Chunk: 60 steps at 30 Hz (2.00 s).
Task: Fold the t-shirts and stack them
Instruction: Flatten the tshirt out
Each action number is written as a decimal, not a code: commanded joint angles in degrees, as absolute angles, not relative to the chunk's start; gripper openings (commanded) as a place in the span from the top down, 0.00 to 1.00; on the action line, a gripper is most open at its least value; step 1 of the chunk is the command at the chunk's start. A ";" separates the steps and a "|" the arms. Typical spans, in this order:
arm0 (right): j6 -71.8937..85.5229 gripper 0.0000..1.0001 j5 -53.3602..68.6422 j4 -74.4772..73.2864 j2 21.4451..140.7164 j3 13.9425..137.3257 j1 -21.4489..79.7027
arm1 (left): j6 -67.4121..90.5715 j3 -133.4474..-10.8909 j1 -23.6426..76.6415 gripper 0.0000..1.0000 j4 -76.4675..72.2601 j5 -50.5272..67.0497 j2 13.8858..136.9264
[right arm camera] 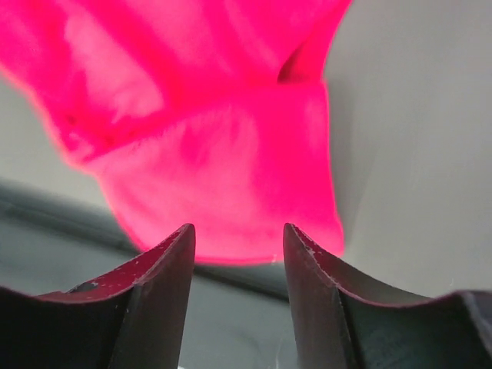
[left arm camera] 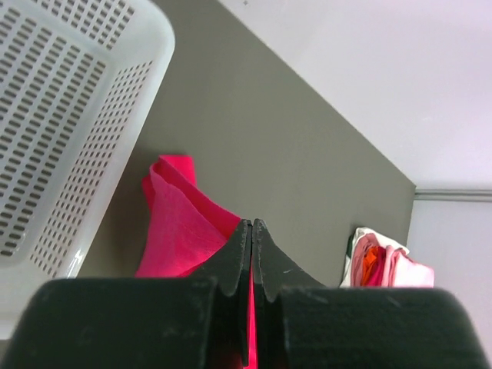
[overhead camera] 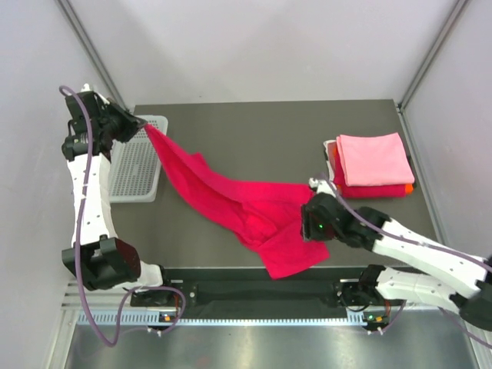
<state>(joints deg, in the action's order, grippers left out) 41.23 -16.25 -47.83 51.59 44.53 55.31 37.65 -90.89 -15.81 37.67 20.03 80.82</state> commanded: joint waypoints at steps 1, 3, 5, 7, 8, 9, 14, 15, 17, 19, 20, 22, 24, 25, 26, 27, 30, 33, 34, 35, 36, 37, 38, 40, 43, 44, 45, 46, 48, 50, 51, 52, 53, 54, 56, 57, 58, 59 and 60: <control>35.43 0.50 -18.90 -38.34 60.78 47.28 49.86 | 37.35 -89.12 -16.35 1.00 35.24 20.21 77.17; 32.70 0.49 -14.88 -33.52 63.71 47.20 46.51 | 37.27 -88.51 -16.35 1.00 35.16 20.04 76.82; 30.86 0.50 -11.88 -29.90 66.70 46.41 42.55 | 36.92 -88.51 -16.35 1.00 35.25 19.95 76.64; 30.32 0.53 -8.27 -25.41 69.15 45.53 39.48 | 36.65 -88.51 -16.26 1.00 35.51 19.95 76.64; 30.24 0.54 -7.22 -24.27 70.04 45.44 38.68 | 36.56 -88.51 -16.26 1.00 35.51 19.95 76.64; 30.32 0.57 -4.94 -22.08 70.74 45.27 37.98 | 36.56 -88.33 -16.35 1.00 35.51 19.86 76.47; 32.08 0.61 1.67 -16.44 74.18 43.16 33.93 | 36.65 -88.15 -16.35 1.00 35.16 20.13 75.94; 32.43 0.61 2.02 -16.44 74.79 43.07 33.49 | 36.74 -88.24 -16.35 1.00 35.24 20.21 75.94; 33.22 0.60 2.02 -16.17 74.80 42.54 33.23 | 36.74 -88.24 -16.26 1.00 35.16 20.39 75.85; 33.57 0.59 2.29 -15.91 74.79 41.93 33.05 | 36.91 -88.15 -16.26 1.00 35.24 20.65 75.76; 33.57 0.59 2.29 -15.73 74.79 41.66 33.05 | 36.91 -88.15 -16.26 1.00 35.16 20.57 75.67; 33.75 0.59 2.37 -15.47 74.97 40.70 32.96 | 36.91 -88.07 -16.35 1.00 35.16 20.48 75.50; 33.92 0.59 2.72 -14.68 75.49 39.82 32.87 | 36.91 -87.80 -16.26 1.00 35.16 20.39 75.41; 34.01 0.59 2.81 -14.50 75.85 39.73 32.87 | 36.91 -87.54 -16.26 1.00 35.07 20.48 75.41; 34.10 0.59 2.81 -14.33 75.94 39.55 32.78 | 36.91 -87.37 -16.17 1.00 34.89 20.57 75.41; 34.19 0.59 2.64 -14.33 75.94 39.29 32.87 | 37.00 -87.36 -16.35 1.00 34.81 20.65 75.41; 34.36 0.59 2.02 -13.89 75.41 37.89 32.87 | 37.00 -87.28 -16.35 1.00 34.89 20.65 75.41; 34.45 0.60 3.59 -12.14 75.41 37.18 32.87 | 37.09 -87.19 -16.35 1.00 34.72 20.74 75.32; 34.54 0.60 4.21 -11.35 75.50 36.92 32.87 | 37.26 -87.19 -16.26 1.00 34.63 20.74 75.32; 34.63 0.63 4.57 -10.47 75.59 37.00 32.70 | 37.35 -87.10 -16.26 1.00 34.54 20.83 75.41; 34.72 0.63 5.01 -10.11 76.02 37.26 32.87 | 37.35 -87.10 -16.26 1.00 34.63 20.92 75.32; 34.63 0.64 5.10 -9.93 76.46 37.53 32.78 | 37.35 -87.10 -16.26 1.00 34.54 20.92 75.41; 34.54 0.64 5.27 -9.76 76.81 37.88 32.78 | 37.35 -87.01 -16.17 1.00 34.63 20.92 75.50; 34.37 0.64 5.27 -9.41 78.22 38.93 32.78 | 37.35 -87.10 -16.17 1.00 34.54 20.83 75.41; 33.49 0.72 5.10 -9.23 80.06 40.78 32.78 | 37.27 -86.92 -16.26 1.00 34.63 20.83 75.41; 33.31 0.84 4.75 -9.40 80.24 41.22 32.78 | 37.18 -86.84 -16.17 1.00 34.72 20.83 75.41; 33.14 0.91 3.88 -9.58 80.24 42.18 32.61 | 37.18 -86.84 -16.26 1.00 34.63 20.83 75.32; 32.70 0.98 3.43 -9.75 80.24 42.62 32.43 | 37.18 -86.57 -16.26 1.00 34.54 20.66 75.32; 31.91 1.00 2.47 -11.16 79.46 44.20 31.65 | 37.09 -86.48 -16.17 1.00 34.63 20.74 75.24; 31.03 1.00 2.29 -12.91 78.49 45.26 30.59 | 37.26 -85.87 -16.26 1.00 34.37 20.83 75.15; 30.24 1.00 2.02 -13.62 77.36 46.31 29.19 | 37.27 -85.52 -16.17 1.00 34.28 20.83 75.15; 29.71 1.00 2.11 -14.23 76.73 46.84 28.48 | 37.18 -85.43 -16.17 1.00 34.28 20.92 75.15; 29.19 1.00 2.37 -15.37 76.03 47.28 27.52 | 37.09 -85.34 -16.26 1.00 34.28 20.83 75.15; 28.31 1.00 2.98 -15.99 74.72 48.33 25.86 | 37.09 -85.25 -16.17 1.00 34.45 20.92 75.32; 27.43 1.00 3.78 -17.83 73.74 49.48 24.09 | 37.53 -84.64 -16.26 1.00 34.02 20.83 75.06; 26.55 1.00 4.74 -18.54 73.22 50.70 22.43 | 37.62 -84.38 -16.26 1.00 33.75 21.00 74.97; 26.11 1.00 5.18 -19.07 73.13 51.32 21.80 | 37.88 -83.77 -16.09 1.00 33.49 21.01 75.06; 25.58 1.00 5.71 -19.94 73.21 51.94 21.10 | 38.05 -83.50 -16.17 1.00 33.14 21.01 74.97; 24.79 1.00 6.50 -20.47 73.73 53.16 20.14 | 38.23 -82.89 -16.17 1.00 32.96 21.09 74.97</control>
<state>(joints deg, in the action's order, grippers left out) 28.38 4.67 -18.46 75.13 48.66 22.57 37.45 -83.85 -15.88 36.77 20.12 77.32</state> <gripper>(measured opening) 0.007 0.011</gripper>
